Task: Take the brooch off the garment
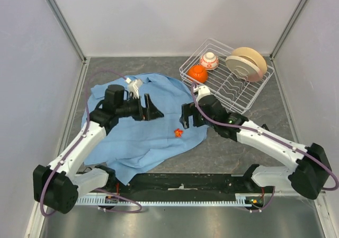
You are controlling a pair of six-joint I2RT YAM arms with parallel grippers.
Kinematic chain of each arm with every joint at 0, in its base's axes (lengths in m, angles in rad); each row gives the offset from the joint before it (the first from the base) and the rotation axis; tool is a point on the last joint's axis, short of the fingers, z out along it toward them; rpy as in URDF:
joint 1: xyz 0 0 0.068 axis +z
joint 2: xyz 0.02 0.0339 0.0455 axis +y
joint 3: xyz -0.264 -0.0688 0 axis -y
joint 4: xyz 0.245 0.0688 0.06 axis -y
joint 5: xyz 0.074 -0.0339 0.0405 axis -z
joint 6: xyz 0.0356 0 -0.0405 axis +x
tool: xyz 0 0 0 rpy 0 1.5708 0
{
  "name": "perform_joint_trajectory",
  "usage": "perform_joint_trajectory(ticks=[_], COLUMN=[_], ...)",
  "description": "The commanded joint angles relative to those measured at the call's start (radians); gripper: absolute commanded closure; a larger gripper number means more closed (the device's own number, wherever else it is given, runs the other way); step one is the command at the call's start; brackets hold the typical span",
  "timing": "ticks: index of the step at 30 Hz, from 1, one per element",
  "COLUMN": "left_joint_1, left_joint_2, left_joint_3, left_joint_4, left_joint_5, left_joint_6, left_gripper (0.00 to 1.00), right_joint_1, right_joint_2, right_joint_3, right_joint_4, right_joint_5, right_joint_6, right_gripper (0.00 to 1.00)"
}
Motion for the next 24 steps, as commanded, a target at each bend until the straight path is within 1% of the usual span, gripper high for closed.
perform_joint_trajectory(ticks=[1, 3, 4, 5, 7, 8, 9, 10, 11, 12, 15, 18, 19, 21, 23, 24], left_joint_1=[-0.084, -0.113, -0.124, -0.140, -0.155, -0.172, -0.183, -0.192, -0.204, -0.209, -0.212, -0.212, -0.213, -0.213, -0.213, -0.213], left_joint_2=[-0.068, -0.078, -0.076, -0.056, -0.018, 0.003, 0.042, 0.057, 0.066, 0.085, 0.132, 0.188, 0.236, 0.292, 0.355, 0.367], left_joint_3=[-0.124, -0.178, -0.228, -0.251, -0.305, -0.311, -0.317, -0.328, -0.334, -0.340, -0.344, -0.318, -0.305, -0.296, -0.298, -0.307], left_joint_4=[0.080, 0.120, 0.174, 0.198, 0.275, 0.284, 0.292, 0.301, 0.330, 0.359, 0.412, 0.433, 0.439, 0.456, 0.475, 0.490], left_joint_5=[0.021, -0.001, -0.001, 0.008, 0.010, 0.002, -0.041, -0.062, -0.079, -0.107, -0.128, -0.124, -0.121, -0.112, -0.098, -0.092], left_joint_6=[-0.023, -0.057, -0.103, -0.126, -0.163, -0.166, -0.166, -0.168, -0.169, -0.171, -0.172, -0.168, -0.168, -0.168, -0.175, -0.181], left_gripper=[0.12, 0.17, 0.19, 0.25, 0.31, 0.38, 0.41, 0.41, 0.41, 0.42, 0.42, 0.42, 0.42, 0.42, 0.47, 0.48], right_joint_1=[-0.011, -0.011, -0.014, -0.016, -0.016, -0.017, -0.033, -0.045, -0.054, -0.063, -0.085, -0.103, -0.106, -0.111, -0.114, -0.116], right_joint_2=[0.051, 0.059, 0.053, 0.047, 0.053, 0.071, 0.080, 0.094, 0.117, 0.125, 0.152, 0.180, 0.186, 0.204, 0.229, 0.238], right_joint_3=[-0.091, -0.122, -0.162, -0.182, -0.222, -0.229, -0.237, -0.246, -0.249, -0.248, -0.254, -0.262, -0.266, -0.271, -0.273, -0.273], right_joint_4=[0.116, 0.130, 0.145, 0.191, 0.230, 0.266, 0.286, 0.300, 0.346, 0.352, 0.366, 0.379, 0.383, 0.397, 0.409, 0.414], right_joint_5=[-0.231, -0.181, -0.177, -0.177, -0.199, -0.199, -0.229, -0.299, -0.326, -0.340, -0.332, -0.345, -0.346, -0.346, -0.363, -0.372], right_joint_6=[0.080, 0.086, 0.089, 0.088, 0.083, 0.095, 0.112, 0.135, 0.143, 0.145, 0.152, 0.151, 0.152, 0.161, 0.168, 0.171], right_gripper=[0.02, 0.02, 0.02, 0.04, 0.14, 0.24, 0.30, 0.37, 0.44, 0.44, 0.44, 0.46, 0.46, 0.42, 0.39, 0.39])
